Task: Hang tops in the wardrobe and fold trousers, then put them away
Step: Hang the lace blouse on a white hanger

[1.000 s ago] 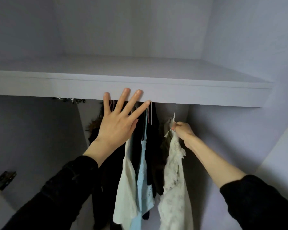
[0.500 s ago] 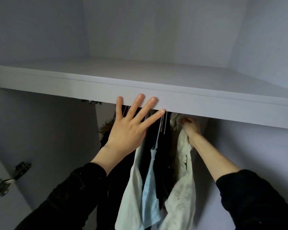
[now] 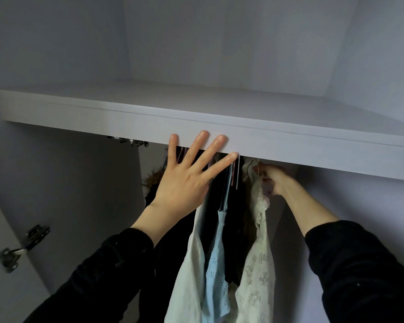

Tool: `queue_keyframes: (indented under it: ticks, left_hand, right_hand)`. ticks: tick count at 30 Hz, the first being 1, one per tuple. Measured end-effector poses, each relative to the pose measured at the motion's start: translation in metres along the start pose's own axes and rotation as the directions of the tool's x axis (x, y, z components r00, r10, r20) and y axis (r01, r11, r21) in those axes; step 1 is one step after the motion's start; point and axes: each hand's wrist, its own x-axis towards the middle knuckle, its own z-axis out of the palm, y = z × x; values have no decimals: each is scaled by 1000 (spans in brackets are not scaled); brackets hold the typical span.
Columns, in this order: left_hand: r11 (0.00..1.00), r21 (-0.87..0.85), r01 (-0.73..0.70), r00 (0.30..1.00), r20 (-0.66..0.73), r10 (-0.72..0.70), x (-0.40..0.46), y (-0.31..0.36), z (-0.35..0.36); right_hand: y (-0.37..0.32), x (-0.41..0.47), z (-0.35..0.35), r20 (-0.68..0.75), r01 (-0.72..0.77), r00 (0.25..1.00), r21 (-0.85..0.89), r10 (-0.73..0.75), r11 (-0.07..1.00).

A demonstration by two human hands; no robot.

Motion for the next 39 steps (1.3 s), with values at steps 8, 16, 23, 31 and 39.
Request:
queue_keyframes:
  ticks: [8, 16, 23, 31, 39]
  left_hand:
    - [1000, -6, 9, 1000, -10, -9, 0, 1, 4]
    - [1000, -13, 13, 1000, -13, -13, 0, 2, 1]
    - [999, -24, 28, 1000, -8, -28, 0, 6, -5]
    - [999, -26, 41, 998, 42, -40, 0, 8, -14]
    - [998, -6, 67, 988, 139, -66, 0, 15, -25]
  right_hand:
    - [3, 5, 5, 65, 146, 988, -86, -141, 985]
    - [38, -16, 25, 82, 432, 897, -362, -434, 826]
    - [45, -28, 36, 140, 469, 880, -402, -453, 786]
    - [35, -21, 55, 220, 402, 913, -352, -343, 845]
    - [73, -33, 69, 103, 239, 971, -374, -216, 896]
